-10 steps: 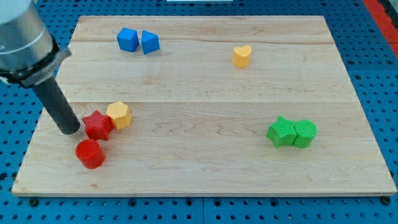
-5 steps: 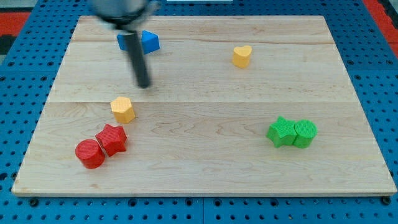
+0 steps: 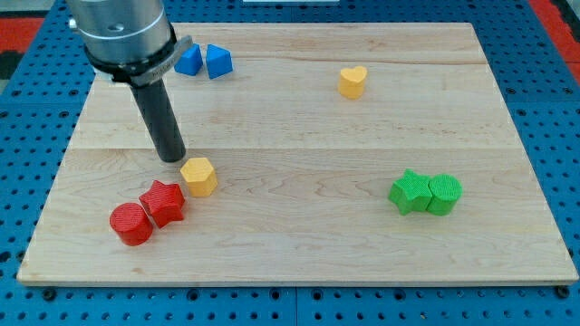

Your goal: Adjust the yellow hexagon on top of the red star

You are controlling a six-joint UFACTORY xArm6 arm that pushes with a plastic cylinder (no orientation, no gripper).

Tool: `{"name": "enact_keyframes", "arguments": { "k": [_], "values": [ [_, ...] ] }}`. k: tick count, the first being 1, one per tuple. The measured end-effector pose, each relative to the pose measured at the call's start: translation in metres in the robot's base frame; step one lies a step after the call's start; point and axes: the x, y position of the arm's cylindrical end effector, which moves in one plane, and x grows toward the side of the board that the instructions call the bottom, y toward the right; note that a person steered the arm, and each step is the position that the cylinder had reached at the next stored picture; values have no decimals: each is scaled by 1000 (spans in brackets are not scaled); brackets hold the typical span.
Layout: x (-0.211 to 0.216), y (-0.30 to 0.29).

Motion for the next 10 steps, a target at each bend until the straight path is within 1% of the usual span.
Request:
{"name": "enact_keyframes", "arguments": {
  "k": [1, 2, 3, 4, 5, 6, 7, 8, 9, 10],
  "values": [
    [11, 93],
    [63, 123],
    [77, 80],
    [68, 91],
    [46, 49],
    [44, 52],
    [-8, 70],
    [-52, -29],
    [8, -34],
    [16, -44]
  ]
}}
